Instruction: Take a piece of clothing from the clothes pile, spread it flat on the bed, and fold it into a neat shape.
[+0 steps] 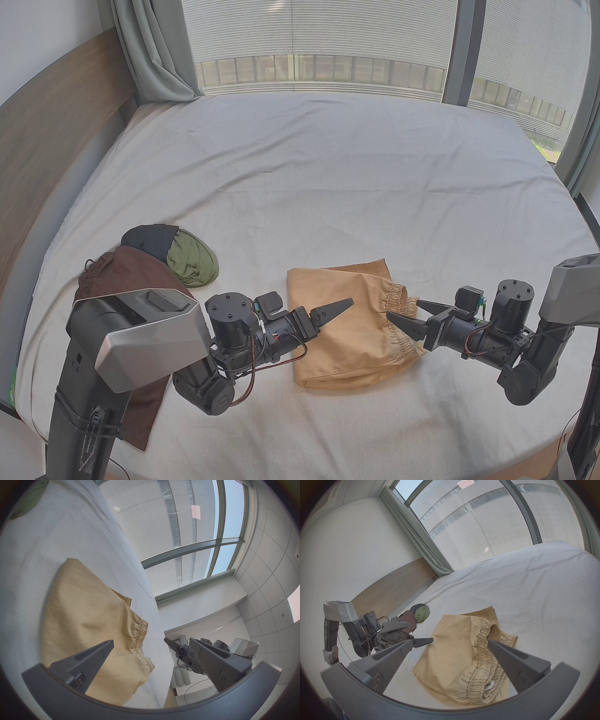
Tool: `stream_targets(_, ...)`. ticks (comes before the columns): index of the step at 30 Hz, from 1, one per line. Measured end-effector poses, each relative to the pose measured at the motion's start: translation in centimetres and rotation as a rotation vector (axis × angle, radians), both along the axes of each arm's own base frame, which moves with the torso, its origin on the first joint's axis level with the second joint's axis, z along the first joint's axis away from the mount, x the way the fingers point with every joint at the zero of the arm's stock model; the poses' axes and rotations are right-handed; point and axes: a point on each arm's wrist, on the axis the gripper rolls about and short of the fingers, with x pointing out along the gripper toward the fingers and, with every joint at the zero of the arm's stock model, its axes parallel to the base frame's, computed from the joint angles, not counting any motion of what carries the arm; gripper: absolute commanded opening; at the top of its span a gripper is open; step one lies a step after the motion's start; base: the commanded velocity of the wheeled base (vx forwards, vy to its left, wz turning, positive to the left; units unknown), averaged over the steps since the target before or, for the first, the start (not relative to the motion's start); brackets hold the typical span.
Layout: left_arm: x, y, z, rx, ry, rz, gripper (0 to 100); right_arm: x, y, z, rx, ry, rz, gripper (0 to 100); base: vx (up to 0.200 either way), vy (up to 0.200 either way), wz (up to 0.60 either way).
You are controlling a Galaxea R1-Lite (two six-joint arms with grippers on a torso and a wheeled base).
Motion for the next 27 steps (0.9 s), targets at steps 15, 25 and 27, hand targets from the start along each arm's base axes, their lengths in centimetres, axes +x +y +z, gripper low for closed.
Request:
stream_targets(15,-1.3,4.6,1.8,0.103,-0.05,0.087,100,-0.1,1.2,-2.3,0.059,0.137,0.016,100,0.0,0.0,0.0)
stream_targets(25,-2.1,9.5,4.0,0.15,-0.089,0.172,100,-0.2,1.9,-3.8,0.044,0.185,0.034,100,0.0,0.0,0.0)
stream_targets(27,-2.4,10.5,4.8,0.15,-0.104,0.177,100,-0.1,1.9,-4.2,0.04,0.194,0.036,100,0.0,0.0,0.0)
